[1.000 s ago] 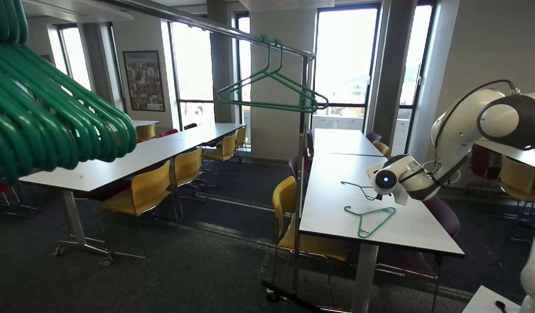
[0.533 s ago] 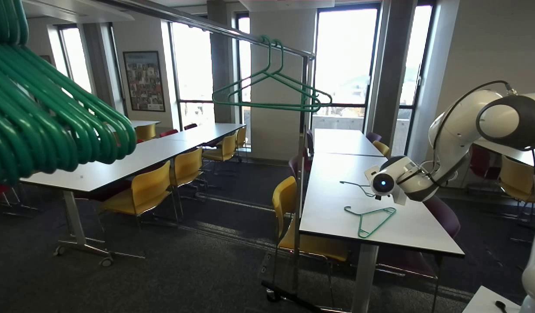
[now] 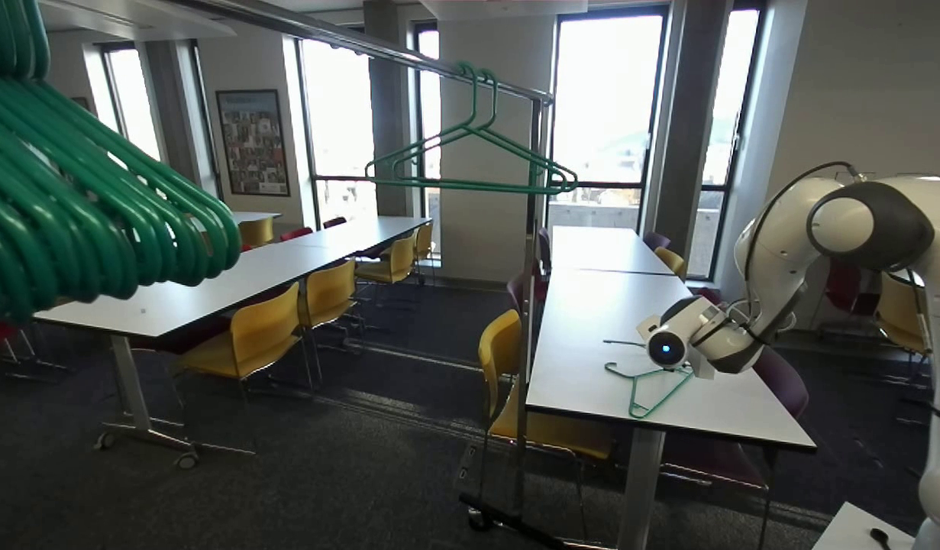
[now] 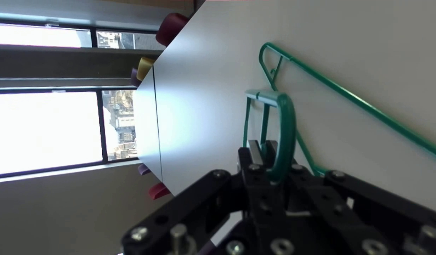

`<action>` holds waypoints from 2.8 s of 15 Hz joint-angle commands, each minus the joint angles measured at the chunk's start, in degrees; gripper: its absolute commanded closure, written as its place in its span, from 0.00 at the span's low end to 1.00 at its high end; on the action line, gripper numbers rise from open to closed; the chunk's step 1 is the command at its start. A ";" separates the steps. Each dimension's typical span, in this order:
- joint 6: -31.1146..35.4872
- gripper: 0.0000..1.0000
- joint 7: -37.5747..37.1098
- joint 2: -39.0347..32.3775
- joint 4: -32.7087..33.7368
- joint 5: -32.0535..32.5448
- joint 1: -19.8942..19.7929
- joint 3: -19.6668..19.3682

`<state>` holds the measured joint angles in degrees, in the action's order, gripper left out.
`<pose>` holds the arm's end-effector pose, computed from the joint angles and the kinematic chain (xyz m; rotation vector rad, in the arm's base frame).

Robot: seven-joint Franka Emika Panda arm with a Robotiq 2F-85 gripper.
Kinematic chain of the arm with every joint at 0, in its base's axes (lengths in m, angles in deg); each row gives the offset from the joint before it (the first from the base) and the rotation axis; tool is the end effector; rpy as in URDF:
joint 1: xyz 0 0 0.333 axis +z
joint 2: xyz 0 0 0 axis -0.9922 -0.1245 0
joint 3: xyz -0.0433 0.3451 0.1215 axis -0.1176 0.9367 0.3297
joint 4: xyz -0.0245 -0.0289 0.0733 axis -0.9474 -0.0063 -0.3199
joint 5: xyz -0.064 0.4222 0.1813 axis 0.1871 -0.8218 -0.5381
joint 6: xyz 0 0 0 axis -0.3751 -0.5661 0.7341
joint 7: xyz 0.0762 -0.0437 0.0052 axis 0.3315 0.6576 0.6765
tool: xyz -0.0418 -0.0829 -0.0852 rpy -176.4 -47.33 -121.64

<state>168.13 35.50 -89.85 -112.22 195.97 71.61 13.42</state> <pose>0.5828 -0.2104 0.2070 1.9350 0.5096 0.2632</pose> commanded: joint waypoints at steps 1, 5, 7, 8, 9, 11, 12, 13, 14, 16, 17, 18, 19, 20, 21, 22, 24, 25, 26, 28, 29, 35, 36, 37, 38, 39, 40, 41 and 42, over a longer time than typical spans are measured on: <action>-2.40 0.98 -0.68 -4.02 1.95 0.95 -0.95 0.34; -2.71 0.57 -0.55 -7.55 3.81 1.26 -1.65 0.62; -1.09 0.41 0.41 -8.30 4.24 0.11 -2.39 0.83; 0.97 0.34 1.48 -8.38 4.32 -1.27 -3.10 1.06; 5.12 0.27 3.23 -8.19 4.47 -3.47 -4.27 1.41; 13.14 0.12 6.56 -7.96 4.56 -7.65 -5.94 1.57; 16.99 0.05 9.07 -7.86 4.58 -10.49 -6.69 1.47; 20.57 0.00 11.63 -7.87 4.70 -13.62 -7.48 1.35; 24.13 0.00 14.73 -7.74 4.43 -17.29 -8.25 1.18; 30.75 0.00 21.77 -7.16 2.95 -25.65 -9.92 1.40; 33.60 0.00 26.21 -6.94 1.98 -30.65 -11.03 1.90; 36.41 0.00 30.78 -6.59 0.50 -36.32 -10.97 1.57; 38.15 0.00 35.45 -6.08 -1.44 -41.04 -13.66 4.17; 39.52 0.00 39.97 -5.10 -3.97 -46.10 -15.60 6.50; 39.43 0.00 44.50 -3.52 -7.19 -51.47 -19.13 10.98; 37.67 0.00 48.15 -2.25 -10.24 -56.47 -23.31 16.69; 30.77 0.00 52.89 1.52 -14.58 -66.41 -27.42 25.10; 27.30 0.00 54.67 3.09 -15.60 -71.26 -29.95 29.62; 23.42 0.00 56.37 4.66 -16.05 -76.15 -32.13 33.77; 17.19 0.00 52.53 11.28 -16.08 -80.01 -29.90 34.61; 14.83 0.00 52.78 13.92 -16.09 -82.02 -30.14 35.88; 8.43 0.00 71.03 24.98 -15.70 -101.20 -9.01 17.31; 10.23 0.00 75.48 24.74 -15.98 -106.69 -5.71 14.90; 9.83 0.00 79.54 25.44 -16.06 -111.21 -2.96 12.54; 8.32 0.00 83.88 26.71 -16.23 -115.72 -0.58 10.44; 6.20 0.00 88.06 27.85 -16.23 -119.51 1.23 8.42; 4.69 0.00 90.45 28.23 -15.96 -121.29 2.67 6.84; 2.06 0.00 88.46 28.51 -15.39 -117.64 3.00 5.89; 5.73 0.00 86.12 25.01 -14.47 -117.41 4.10 5.64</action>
<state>173.92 122.11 -64.84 -126.75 78.00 72.72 22.02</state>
